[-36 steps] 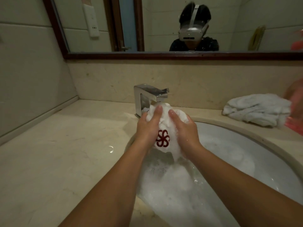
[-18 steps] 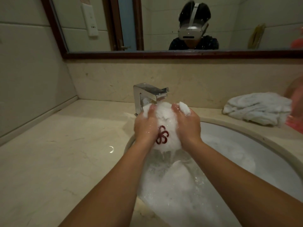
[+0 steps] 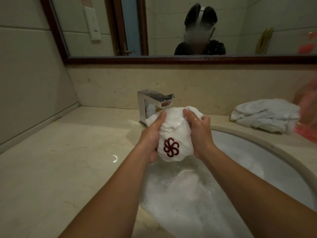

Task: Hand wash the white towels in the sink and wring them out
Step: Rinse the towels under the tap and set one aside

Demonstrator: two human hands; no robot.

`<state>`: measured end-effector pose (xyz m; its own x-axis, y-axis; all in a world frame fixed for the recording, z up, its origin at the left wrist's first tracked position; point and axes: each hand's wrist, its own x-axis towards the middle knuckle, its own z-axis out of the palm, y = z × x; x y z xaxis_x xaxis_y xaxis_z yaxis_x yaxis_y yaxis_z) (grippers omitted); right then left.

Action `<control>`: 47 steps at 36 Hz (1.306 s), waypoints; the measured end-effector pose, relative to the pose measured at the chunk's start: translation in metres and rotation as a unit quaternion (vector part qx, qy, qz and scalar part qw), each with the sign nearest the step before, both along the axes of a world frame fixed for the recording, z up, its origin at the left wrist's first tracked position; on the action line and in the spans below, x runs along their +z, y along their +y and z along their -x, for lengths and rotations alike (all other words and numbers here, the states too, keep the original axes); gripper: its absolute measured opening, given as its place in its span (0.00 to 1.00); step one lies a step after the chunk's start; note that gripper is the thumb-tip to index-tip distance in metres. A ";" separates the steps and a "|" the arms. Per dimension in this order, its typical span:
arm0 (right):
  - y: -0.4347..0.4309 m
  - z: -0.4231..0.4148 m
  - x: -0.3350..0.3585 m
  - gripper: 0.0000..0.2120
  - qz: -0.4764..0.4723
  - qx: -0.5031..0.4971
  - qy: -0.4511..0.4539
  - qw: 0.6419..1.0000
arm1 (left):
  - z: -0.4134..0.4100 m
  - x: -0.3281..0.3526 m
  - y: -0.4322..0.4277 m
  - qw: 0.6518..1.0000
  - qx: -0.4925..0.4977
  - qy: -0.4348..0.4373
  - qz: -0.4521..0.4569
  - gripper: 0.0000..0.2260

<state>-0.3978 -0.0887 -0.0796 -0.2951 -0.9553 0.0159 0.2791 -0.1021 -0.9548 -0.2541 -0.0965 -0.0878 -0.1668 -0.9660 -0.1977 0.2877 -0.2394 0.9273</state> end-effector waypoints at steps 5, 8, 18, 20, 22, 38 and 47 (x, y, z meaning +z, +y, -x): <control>-0.001 0.000 -0.004 0.36 0.014 0.038 -0.027 0.999 | 0.003 0.002 -0.001 0.991 0.123 0.042 0.019 0.31; 0.001 0.003 -0.010 0.22 0.030 0.071 -0.005 0.997 | 0.003 0.001 -0.003 0.981 0.179 0.070 0.014 0.25; 0.003 -0.013 -0.015 0.26 -0.023 0.069 0.011 0.997 | 0.002 -0.001 -0.001 0.993 0.117 0.020 0.009 0.26; 0.002 -0.009 -0.014 0.22 -0.012 0.033 0.027 0.999 | 0.004 -0.001 -0.002 0.996 0.075 0.041 0.002 0.32; 0.001 -0.007 -0.013 0.20 0.001 -0.004 0.042 0.999 | 0.006 -0.001 -0.003 0.996 0.053 0.067 -0.003 0.34; 0.005 -0.021 -0.008 0.20 0.027 -0.072 0.125 0.989 | 0.019 0.002 0.012 0.986 0.144 -0.068 0.045 0.23; 0.002 -0.019 -0.006 0.11 0.007 -0.098 0.168 0.981 | 0.021 0.003 0.007 0.980 0.188 -0.069 0.002 0.29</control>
